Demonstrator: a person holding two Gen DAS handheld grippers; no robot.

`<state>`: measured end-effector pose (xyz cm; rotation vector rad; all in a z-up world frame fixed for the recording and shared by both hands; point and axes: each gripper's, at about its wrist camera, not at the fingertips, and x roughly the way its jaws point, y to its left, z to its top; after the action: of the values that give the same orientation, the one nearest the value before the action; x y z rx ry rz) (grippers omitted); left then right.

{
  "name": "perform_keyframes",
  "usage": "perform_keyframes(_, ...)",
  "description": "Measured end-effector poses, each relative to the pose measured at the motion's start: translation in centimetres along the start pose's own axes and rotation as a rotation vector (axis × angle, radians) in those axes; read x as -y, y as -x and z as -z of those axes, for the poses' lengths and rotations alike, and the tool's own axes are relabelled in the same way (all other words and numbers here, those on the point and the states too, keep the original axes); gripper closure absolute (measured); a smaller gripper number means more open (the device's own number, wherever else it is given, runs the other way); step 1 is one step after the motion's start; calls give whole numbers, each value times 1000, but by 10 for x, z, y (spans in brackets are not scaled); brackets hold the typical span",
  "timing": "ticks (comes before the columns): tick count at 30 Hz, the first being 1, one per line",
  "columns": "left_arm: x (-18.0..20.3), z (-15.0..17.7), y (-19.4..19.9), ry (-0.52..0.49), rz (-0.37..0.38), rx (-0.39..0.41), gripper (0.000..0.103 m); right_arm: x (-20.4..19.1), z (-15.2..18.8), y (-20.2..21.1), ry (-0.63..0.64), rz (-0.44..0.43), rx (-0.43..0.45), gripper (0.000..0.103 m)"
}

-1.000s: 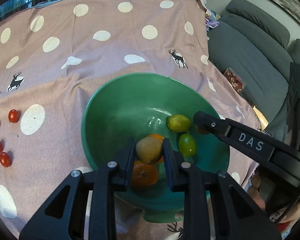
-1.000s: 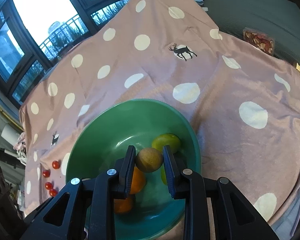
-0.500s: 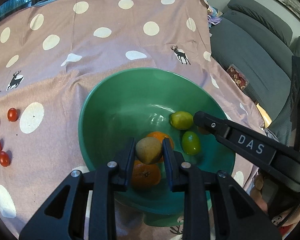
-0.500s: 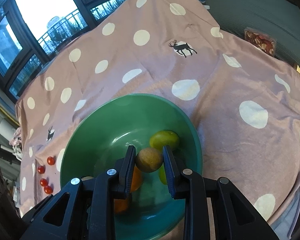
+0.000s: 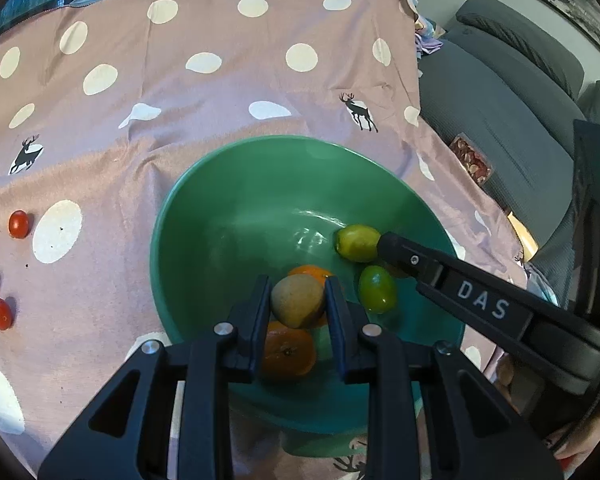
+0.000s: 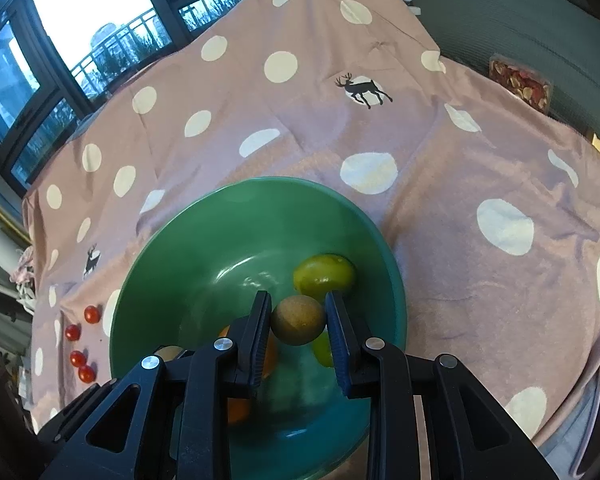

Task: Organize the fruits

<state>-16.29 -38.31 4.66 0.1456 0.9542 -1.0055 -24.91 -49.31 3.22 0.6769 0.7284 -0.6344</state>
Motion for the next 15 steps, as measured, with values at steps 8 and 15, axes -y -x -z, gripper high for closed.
perform_keyframes(8, -8, 2, 34, 13, 12, 72, 49, -3, -1, 7, 4, -5, 27, 65)
perform_keyframes(15, -30, 6, 70, 36, -65, 126, 39, -13, -1, 17, 22, -10, 69, 63)
